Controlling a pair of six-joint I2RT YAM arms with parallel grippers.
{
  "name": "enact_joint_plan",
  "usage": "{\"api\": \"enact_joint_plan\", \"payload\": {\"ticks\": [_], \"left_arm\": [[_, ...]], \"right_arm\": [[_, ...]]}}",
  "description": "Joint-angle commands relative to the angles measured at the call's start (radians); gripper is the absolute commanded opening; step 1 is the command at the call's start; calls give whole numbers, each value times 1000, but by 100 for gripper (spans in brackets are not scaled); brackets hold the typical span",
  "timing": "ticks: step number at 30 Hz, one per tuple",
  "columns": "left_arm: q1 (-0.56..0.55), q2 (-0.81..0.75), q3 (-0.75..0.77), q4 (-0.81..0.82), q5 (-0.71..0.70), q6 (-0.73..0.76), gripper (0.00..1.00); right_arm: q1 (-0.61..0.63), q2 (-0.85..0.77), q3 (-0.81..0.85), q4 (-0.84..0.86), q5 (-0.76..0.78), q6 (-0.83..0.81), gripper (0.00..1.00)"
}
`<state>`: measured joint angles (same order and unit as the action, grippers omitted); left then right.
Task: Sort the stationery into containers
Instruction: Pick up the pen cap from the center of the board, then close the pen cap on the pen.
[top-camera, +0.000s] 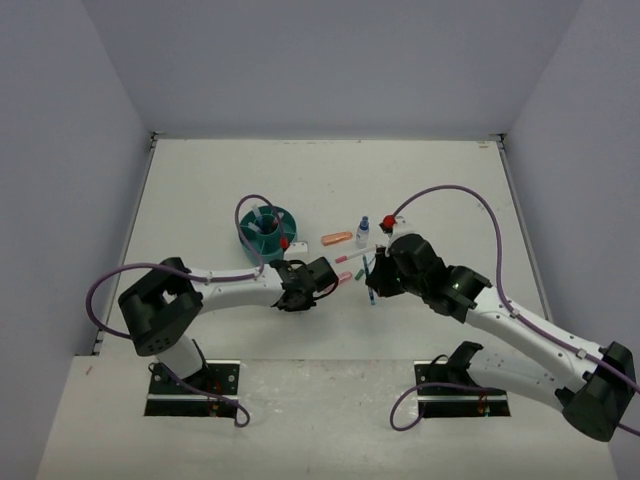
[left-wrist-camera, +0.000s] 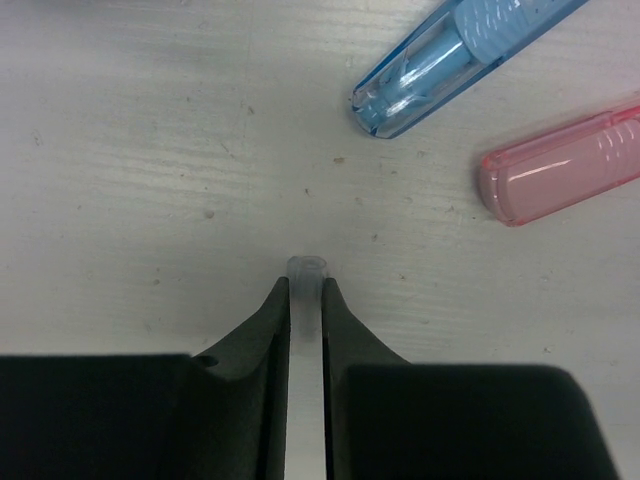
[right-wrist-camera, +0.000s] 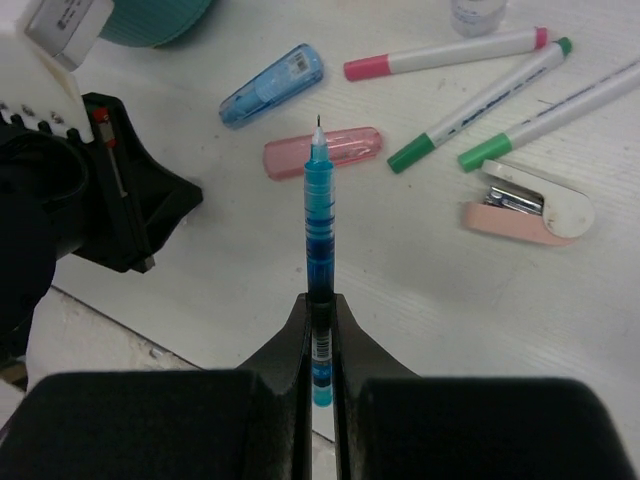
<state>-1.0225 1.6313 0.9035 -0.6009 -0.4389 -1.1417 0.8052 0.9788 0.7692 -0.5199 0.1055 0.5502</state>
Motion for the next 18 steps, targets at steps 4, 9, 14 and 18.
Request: {"api": "enact_joint_plan", "payload": {"ticks": [4,9,14,18], "left_arm": [[-2,-256,88,-116,-219,9,0],[-4,-479,85,53,-341,152,0],[-2,-697,2,368,-246,396,0],[-2,-755,-18,447,-171,463,0]], "right_arm": [[22,-94,-200,493,-355,49,0],[250,-41,-222,743,-154,141,0],[342,86,-120,794,-15,187,0],[350,131,-43,773,30,181,0]]}}
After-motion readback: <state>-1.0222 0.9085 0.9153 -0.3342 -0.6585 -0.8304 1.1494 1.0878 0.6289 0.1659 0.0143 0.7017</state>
